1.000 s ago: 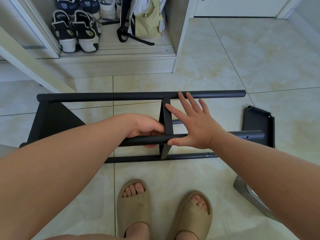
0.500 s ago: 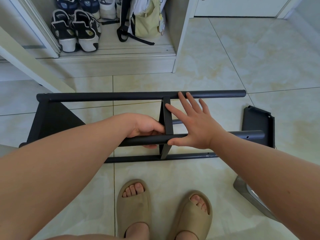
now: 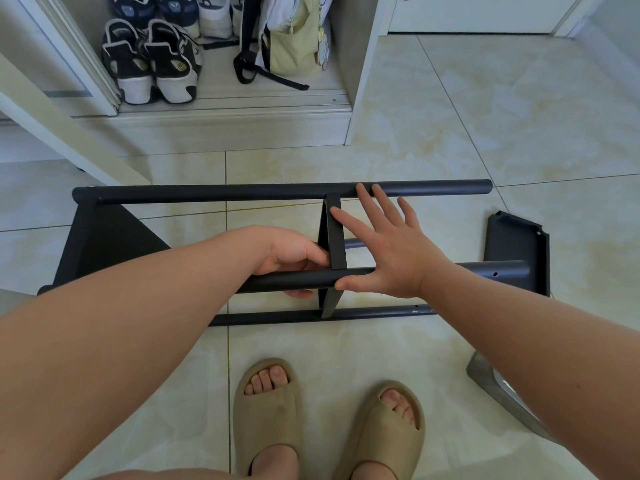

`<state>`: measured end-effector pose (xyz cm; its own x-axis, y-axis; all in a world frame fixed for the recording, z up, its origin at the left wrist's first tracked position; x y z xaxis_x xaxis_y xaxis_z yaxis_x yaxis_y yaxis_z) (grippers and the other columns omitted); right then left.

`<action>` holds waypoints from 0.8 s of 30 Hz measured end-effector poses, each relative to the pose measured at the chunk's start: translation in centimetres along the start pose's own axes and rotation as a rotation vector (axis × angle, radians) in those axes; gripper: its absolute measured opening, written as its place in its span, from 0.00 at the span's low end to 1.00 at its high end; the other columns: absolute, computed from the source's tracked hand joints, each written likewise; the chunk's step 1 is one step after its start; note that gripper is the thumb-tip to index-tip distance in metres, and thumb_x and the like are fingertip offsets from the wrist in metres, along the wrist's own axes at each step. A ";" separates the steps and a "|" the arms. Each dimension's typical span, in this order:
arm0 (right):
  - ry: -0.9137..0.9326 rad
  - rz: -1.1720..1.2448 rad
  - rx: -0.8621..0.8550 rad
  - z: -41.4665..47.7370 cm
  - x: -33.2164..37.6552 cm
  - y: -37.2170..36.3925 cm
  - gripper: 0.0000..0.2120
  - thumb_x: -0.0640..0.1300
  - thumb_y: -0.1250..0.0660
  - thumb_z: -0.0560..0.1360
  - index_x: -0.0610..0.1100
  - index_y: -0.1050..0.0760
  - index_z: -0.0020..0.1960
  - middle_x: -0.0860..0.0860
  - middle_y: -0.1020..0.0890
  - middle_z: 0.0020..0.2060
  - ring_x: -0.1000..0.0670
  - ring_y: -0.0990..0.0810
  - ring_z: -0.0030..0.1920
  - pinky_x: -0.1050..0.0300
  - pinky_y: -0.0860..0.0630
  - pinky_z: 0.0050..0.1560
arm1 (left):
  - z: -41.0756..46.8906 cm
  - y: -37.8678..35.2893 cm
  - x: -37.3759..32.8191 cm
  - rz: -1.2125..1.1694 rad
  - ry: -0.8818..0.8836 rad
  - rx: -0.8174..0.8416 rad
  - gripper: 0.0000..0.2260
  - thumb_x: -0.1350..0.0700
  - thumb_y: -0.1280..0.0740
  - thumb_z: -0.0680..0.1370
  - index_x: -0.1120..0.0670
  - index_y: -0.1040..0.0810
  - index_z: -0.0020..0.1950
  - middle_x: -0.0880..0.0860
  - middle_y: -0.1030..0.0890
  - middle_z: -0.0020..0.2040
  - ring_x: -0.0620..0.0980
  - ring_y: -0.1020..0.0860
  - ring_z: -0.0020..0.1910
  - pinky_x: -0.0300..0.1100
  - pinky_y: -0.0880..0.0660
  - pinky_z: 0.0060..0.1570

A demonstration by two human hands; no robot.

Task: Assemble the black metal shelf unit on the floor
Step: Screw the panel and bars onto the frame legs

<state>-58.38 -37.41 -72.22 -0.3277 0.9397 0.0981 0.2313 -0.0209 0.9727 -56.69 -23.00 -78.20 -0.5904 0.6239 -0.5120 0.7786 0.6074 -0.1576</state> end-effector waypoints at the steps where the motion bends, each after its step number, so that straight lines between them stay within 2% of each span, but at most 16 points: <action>1: 0.000 0.002 -0.001 0.0 0.0 0.0 0.51 0.84 0.55 0.64 0.62 0.63 0.81 0.47 0.65 0.81 0.43 0.68 0.80 0.36 0.62 0.79 | 0.0 0.0 0.1 -0.014 0.000 0.018 0.07 0.58 0.36 0.81 0.54 0.19 0.54 0.51 0.16 0.44 0.49 0.21 0.48 0.50 0.22 0.58; 4: -0.001 0.005 -0.006 0.0 0.0 0.0 0.51 0.84 0.55 0.64 0.62 0.63 0.81 0.48 0.65 0.81 0.44 0.68 0.80 0.36 0.62 0.79 | 0.0 0.1 0.1 -0.039 -0.002 0.040 0.08 0.59 0.37 0.81 0.54 0.18 0.54 0.52 0.16 0.47 0.50 0.21 0.51 0.52 0.24 0.62; 8: 0.000 0.010 -0.009 0.0 0.0 0.1 0.51 0.84 0.54 0.64 0.62 0.62 0.81 0.48 0.65 0.81 0.43 0.68 0.80 0.36 0.62 0.79 | 0.2 0.1 0.2 -0.016 0.026 -0.005 0.07 0.55 0.35 0.80 0.54 0.18 0.54 0.51 0.16 0.41 0.49 0.20 0.45 0.51 0.21 0.59; 11: 0.000 0.013 -0.007 0.0 0.0 0.0 0.51 0.84 0.54 0.64 0.63 0.63 0.81 0.48 0.65 0.81 0.44 0.68 0.80 0.36 0.62 0.79 | 0.3 0.2 0.1 0.005 0.024 -0.032 0.06 0.56 0.34 0.80 0.54 0.18 0.53 0.51 0.16 0.39 0.49 0.20 0.45 0.51 0.21 0.58; 14: -0.001 0.016 -0.006 0.0 0.0 0.0 0.51 0.84 0.54 0.64 0.63 0.62 0.81 0.48 0.65 0.81 0.44 0.68 0.80 0.36 0.62 0.79 | 0.1 0.1 0.2 -0.015 0.019 0.011 0.07 0.58 0.36 0.80 0.54 0.18 0.53 0.52 0.16 0.43 0.49 0.20 0.47 0.49 0.21 0.57; 17: -0.002 0.016 -0.006 -0.1 0.0 0.1 0.51 0.84 0.54 0.64 0.62 0.62 0.81 0.48 0.65 0.81 0.44 0.68 0.80 0.36 0.61 0.79 | 0.0 0.2 0.2 -0.050 0.007 0.023 0.09 0.59 0.37 0.80 0.55 0.18 0.55 0.53 0.16 0.47 0.51 0.21 0.51 0.52 0.23 0.61; 21: -0.002 0.019 -0.005 0.0 0.0 0.0 0.51 0.84 0.54 0.64 0.63 0.62 0.81 0.48 0.65 0.81 0.44 0.68 0.80 0.36 0.62 0.79 | 0.0 0.2 0.1 -0.027 0.012 -0.011 0.09 0.55 0.35 0.81 0.54 0.17 0.55 0.51 0.16 0.42 0.50 0.20 0.50 0.52 0.21 0.59; 24: -0.005 0.019 -0.002 0.0 0.0 0.0 0.52 0.84 0.54 0.64 0.62 0.62 0.81 0.48 0.65 0.81 0.44 0.69 0.80 0.36 0.62 0.79 | 0.1 0.1 -0.1 0.017 0.007 -0.049 0.06 0.56 0.33 0.80 0.54 0.17 0.52 0.50 0.16 0.39 0.49 0.20 0.47 0.51 0.21 0.58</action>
<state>-58.39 -37.42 -72.19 -0.3190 0.9406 0.1160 0.2357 -0.0398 0.9710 -56.52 -23.00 -78.28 -0.5791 0.6374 -0.5083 0.7769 0.6204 -0.1071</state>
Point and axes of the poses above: each hand's wrist, its own z-axis towards the middle knuckle, its own y-axis out of the back of the hand, x = y × z, the point moved 7 cm from there along z, towards the middle knuckle
